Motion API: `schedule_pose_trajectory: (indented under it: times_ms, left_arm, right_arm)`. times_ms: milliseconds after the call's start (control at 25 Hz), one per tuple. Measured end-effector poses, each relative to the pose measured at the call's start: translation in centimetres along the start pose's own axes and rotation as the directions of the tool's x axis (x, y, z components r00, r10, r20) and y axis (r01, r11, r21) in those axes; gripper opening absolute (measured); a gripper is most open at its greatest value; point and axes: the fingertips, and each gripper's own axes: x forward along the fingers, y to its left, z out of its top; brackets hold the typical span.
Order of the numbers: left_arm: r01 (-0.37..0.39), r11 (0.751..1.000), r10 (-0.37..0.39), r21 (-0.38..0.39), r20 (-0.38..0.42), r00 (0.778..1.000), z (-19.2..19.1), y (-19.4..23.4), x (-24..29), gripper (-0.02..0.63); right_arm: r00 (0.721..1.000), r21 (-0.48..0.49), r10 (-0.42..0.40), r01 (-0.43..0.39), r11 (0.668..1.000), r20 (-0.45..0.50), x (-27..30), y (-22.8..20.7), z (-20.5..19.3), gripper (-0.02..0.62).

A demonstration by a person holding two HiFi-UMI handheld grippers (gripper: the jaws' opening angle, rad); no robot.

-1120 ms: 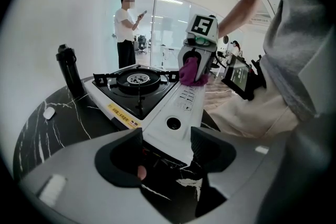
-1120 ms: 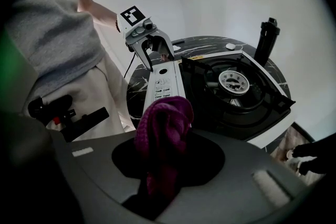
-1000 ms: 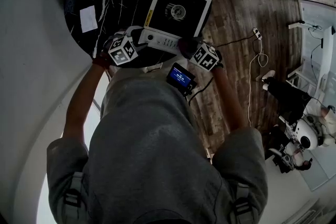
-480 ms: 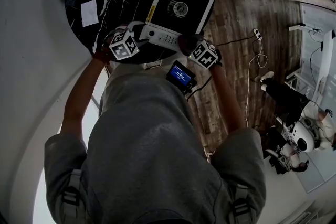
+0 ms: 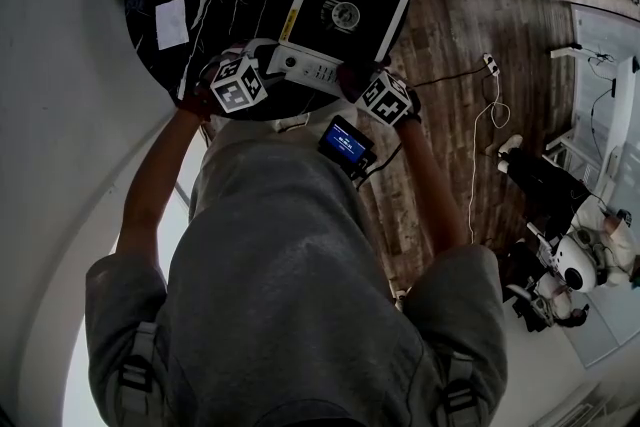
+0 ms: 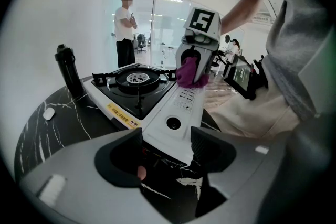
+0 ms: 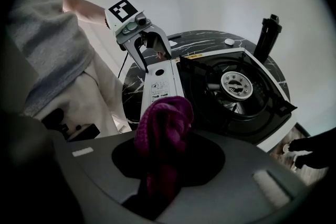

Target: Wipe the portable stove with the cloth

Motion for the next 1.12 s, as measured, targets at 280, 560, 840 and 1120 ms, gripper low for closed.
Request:
schedule_pose_trajectory:
  times_ms: [280,560,840,1120]
  left_arm:
    - [0.001,1.000,-0.001,0.000,-0.002,1.000,-0.1,0.0,0.0,0.272]
    - [0.004,1.000,-0.004,0.002,-0.008,1.000,-0.2,-0.1,0.1,0.273]
    - [0.011,1.000,-0.011,-0.001,-0.018,1.000,-0.1,0.0,0.1,0.273]
    - [0.013,1.000,-0.013,-0.005,-0.025,1.000,-0.1,-0.1,0.1,0.275]
  right_arm:
    - [1.000,0.006,0.004,-0.004,1.000,0.000,0.1,0.1,0.4,0.120]
    - [1.000,0.001,0.011,-0.011,1.000,-0.005,0.4,0.2,0.8,0.120]
    - [1.000,-0.005,0.019,-0.019,1.000,-0.001,0.6,0.2,1.6,0.120]
    - [1.000,-0.014,0.030,-0.030,0.999,0.002,0.7,0.3,2.2,0.120]
